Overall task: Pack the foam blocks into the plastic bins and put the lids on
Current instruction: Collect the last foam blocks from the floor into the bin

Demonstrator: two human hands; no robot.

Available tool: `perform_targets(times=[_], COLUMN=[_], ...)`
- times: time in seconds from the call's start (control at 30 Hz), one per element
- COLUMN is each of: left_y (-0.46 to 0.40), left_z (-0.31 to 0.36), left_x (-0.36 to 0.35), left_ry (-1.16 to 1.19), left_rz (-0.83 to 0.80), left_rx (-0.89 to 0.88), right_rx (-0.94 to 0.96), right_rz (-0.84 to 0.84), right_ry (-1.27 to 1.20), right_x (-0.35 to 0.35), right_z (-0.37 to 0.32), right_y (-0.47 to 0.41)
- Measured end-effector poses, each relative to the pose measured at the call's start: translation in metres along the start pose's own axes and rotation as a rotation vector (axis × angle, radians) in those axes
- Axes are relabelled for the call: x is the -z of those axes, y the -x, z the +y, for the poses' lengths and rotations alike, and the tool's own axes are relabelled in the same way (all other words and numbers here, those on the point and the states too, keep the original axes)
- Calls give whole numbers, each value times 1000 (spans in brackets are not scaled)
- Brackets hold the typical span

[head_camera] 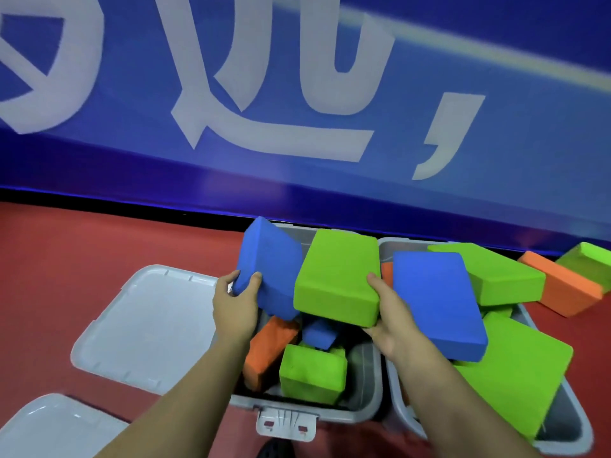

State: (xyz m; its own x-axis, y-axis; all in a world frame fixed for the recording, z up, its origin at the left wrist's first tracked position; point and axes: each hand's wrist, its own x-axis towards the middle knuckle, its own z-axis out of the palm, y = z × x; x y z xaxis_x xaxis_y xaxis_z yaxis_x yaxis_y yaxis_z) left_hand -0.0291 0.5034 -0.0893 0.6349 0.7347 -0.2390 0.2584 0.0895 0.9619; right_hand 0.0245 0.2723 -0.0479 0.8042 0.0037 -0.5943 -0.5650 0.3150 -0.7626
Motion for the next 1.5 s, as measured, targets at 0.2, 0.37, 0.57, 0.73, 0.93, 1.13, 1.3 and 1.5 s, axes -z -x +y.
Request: perform_targets(times=[0.2,0.37,0.57,0.73,0.93,1.13,1.3,1.5], left_y=[12,20,18,6,-2,3,24,71], left_z=[-6,-8,-20,-26,-30,-25,-7,27], left_x=[-4,-18,-48,-60,-63,-45,-29,-26], left_ry=[-280,-416,-576,-523,-508,-654,-850,-1076], left_rz=[-81,-93,-162,-139,-223,-229,-242,-334], left_rx=[-156,-250,-262,-187,-173,-301,-544,-852], right_rx=[-112,-99,45,190,300,457,631,748], right_rz=[-34,28,93,209,70,-62,-144,-66], right_ry=[-253,-327,-23,391,796,1084,1342,1635], right_x=[-12,-19,-24,-8,-12,12,30,75], right_z=[-12,0,25,60,37,17,0,-20], right_y=[-27,-54,-62,-100,-50,-24,5,43])
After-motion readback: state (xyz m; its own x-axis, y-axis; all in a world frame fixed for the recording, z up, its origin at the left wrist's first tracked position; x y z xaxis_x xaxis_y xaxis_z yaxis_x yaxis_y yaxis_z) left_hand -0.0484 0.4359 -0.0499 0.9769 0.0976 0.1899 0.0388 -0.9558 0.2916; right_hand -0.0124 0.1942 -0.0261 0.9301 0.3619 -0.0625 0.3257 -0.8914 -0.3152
